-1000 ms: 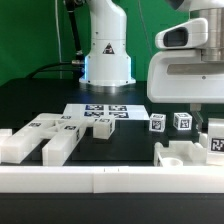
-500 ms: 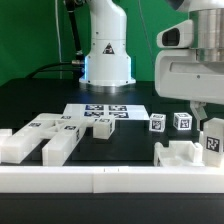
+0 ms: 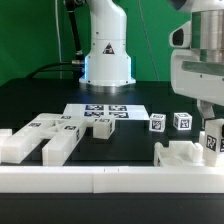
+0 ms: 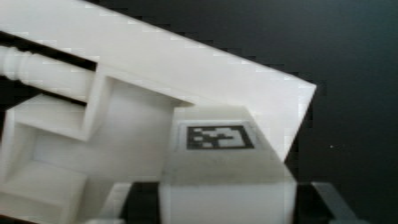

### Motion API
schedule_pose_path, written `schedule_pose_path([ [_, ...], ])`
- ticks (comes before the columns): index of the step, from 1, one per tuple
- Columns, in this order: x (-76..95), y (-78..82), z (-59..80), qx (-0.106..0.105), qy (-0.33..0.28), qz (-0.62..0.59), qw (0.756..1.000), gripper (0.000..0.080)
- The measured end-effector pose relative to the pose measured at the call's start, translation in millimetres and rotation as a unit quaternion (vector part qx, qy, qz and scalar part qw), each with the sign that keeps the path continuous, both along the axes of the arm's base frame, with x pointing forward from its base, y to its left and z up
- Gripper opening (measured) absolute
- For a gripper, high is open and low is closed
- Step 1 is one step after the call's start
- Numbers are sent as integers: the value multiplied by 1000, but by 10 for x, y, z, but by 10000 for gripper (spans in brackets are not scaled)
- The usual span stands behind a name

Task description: Assemble chair

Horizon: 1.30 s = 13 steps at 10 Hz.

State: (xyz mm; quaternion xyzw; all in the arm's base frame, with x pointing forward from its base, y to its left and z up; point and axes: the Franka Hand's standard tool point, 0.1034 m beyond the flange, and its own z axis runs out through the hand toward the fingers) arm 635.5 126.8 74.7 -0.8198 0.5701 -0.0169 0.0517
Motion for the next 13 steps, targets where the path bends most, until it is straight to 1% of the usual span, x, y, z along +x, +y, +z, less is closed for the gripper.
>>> schedule_pose_path([
  [1, -2, 5, -2, 0, 0, 7, 1000, 345],
  [2, -2, 4, -2, -2, -2, 28, 1000, 534],
  [3, 2, -5, 1, -6, -3, 67, 998, 534],
  [4, 6, -9, 5, -11, -7, 117, 993, 626],
  [5, 6, -9, 4, -15, -10, 165, 986, 626],
  [6, 5, -13, 1, -20, -12, 212, 977, 645],
  [9, 20, -40, 9, -33, -23, 358, 933, 649],
  [10, 21, -37, 10, -35, -25, 383, 923, 649],
  [13, 18, -19, 10, -43, -30, 468, 882, 649],
])
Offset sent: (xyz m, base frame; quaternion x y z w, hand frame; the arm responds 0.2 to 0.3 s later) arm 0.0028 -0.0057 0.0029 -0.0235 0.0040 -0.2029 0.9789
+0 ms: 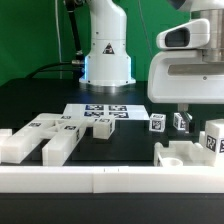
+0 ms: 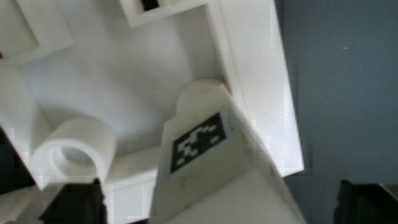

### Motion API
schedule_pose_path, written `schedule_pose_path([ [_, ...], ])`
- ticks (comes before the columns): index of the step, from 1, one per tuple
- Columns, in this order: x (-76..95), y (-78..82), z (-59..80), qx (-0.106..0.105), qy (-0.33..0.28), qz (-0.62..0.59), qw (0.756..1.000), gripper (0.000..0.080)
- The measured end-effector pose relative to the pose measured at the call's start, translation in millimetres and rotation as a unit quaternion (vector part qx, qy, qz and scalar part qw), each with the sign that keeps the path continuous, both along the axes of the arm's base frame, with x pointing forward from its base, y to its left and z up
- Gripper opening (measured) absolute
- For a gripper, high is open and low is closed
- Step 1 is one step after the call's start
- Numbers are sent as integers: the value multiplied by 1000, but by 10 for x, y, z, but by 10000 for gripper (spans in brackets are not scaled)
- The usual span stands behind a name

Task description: Assemble chair

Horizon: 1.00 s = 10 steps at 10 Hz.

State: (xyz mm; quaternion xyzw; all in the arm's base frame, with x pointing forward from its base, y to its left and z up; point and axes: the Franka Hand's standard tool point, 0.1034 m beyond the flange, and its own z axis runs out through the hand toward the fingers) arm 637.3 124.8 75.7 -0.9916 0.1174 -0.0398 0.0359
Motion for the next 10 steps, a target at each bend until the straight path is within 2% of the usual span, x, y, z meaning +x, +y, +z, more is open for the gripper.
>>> schedule_pose_path([
  [3, 0, -3, 0, -8, -6, 91, 996, 649],
  [7, 0, -7, -1, -26, -12, 214, 976, 649],
  [9, -1, -12, -3, -25, -12, 206, 978, 388],
  [10, -1, -12, -3, -25, -11, 197, 980, 388],
])
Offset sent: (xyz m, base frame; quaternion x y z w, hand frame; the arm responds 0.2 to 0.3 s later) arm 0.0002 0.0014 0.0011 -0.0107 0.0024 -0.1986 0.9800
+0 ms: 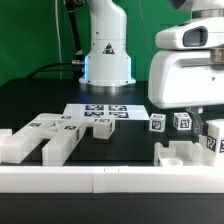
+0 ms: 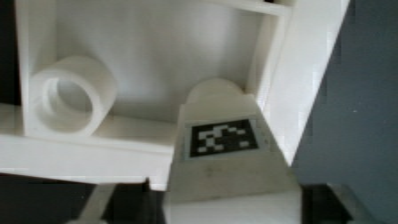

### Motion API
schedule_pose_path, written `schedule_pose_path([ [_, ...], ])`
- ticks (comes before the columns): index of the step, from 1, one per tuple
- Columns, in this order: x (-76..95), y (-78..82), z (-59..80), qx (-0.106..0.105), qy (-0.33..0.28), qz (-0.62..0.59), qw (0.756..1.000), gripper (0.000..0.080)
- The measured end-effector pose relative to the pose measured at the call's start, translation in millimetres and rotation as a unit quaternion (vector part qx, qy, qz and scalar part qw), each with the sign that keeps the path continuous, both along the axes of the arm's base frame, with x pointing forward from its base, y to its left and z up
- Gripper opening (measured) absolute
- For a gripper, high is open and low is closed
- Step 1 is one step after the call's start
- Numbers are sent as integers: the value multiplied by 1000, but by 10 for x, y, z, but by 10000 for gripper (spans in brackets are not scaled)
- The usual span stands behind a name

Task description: Assemble chair

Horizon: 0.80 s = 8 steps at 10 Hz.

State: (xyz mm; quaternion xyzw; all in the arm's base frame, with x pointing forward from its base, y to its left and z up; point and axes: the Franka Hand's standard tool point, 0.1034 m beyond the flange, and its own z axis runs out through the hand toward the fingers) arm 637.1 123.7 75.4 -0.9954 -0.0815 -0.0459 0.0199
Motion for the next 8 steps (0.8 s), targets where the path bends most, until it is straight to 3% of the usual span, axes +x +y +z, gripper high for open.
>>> schedule_pose_path([
  [1, -1, 0, -1, 0, 0, -2, 1000, 288],
  [4, -7, 15, -4, 12, 6, -110, 994, 288],
  [8, -16, 12, -11, 29, 14, -289, 957, 288],
])
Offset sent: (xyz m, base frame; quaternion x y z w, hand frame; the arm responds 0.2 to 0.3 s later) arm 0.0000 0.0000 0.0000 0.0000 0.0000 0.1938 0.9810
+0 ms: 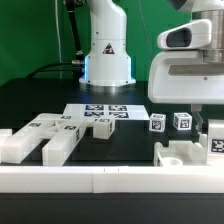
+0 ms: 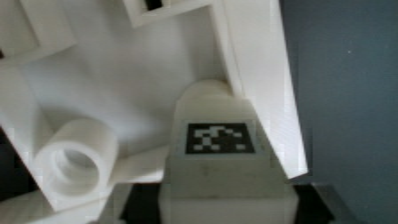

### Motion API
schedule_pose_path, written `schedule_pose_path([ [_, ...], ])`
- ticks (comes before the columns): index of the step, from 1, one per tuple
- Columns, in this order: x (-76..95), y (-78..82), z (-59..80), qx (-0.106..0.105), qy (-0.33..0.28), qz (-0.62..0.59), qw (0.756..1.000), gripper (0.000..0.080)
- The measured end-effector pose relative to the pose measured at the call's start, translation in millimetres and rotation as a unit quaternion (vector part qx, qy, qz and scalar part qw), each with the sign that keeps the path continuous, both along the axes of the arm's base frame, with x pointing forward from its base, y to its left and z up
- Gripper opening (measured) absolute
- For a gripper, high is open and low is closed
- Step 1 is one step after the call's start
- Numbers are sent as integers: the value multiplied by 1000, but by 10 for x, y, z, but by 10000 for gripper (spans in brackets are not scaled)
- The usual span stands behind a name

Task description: Assemble chair

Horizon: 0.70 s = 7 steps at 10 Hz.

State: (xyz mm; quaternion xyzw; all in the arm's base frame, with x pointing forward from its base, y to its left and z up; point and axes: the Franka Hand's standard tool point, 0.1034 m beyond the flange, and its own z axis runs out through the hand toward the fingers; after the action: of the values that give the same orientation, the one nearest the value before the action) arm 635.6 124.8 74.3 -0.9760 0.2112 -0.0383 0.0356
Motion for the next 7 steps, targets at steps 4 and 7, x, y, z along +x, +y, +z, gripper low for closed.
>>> schedule_pose_path([
  [4, -4, -1, -4, 18, 11, -186, 982, 290],
  [7, -13, 24, -7, 30, 19, -304, 952, 290],
])
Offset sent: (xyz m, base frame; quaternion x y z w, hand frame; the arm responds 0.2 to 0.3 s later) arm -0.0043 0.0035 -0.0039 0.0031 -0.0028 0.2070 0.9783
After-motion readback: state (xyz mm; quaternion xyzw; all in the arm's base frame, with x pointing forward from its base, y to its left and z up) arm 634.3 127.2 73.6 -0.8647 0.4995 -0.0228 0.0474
